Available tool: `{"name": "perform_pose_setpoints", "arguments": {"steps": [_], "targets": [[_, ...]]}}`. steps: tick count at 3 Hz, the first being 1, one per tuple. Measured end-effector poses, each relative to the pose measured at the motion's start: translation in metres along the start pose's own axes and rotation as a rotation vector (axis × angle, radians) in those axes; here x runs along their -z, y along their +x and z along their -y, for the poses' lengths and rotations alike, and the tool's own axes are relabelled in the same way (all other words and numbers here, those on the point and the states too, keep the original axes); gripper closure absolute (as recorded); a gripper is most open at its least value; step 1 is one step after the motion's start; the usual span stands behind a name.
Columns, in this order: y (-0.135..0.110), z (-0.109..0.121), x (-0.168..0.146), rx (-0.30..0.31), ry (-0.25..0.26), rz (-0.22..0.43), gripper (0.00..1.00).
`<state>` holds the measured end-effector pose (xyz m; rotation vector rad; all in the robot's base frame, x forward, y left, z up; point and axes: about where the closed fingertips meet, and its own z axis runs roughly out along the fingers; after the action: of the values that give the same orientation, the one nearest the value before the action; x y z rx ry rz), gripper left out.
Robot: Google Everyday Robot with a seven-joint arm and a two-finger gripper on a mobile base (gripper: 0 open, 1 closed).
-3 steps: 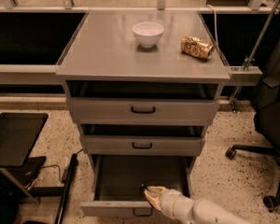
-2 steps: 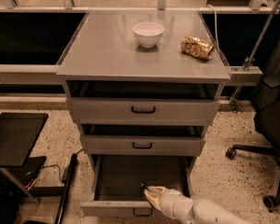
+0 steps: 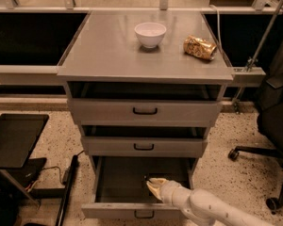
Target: Place rxbar chocolate into bottom drawer
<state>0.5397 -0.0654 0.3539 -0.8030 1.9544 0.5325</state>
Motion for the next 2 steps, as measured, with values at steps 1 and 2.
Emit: {"name": "perform_pose_setpoints", "arguments": {"steps": [1,2], "targets": [[0.006,0.042,-0.031,0.061,0.035,0.038,1.0],[0.038,0.072,-0.048,0.101,0.068,0.049,1.0]]}}
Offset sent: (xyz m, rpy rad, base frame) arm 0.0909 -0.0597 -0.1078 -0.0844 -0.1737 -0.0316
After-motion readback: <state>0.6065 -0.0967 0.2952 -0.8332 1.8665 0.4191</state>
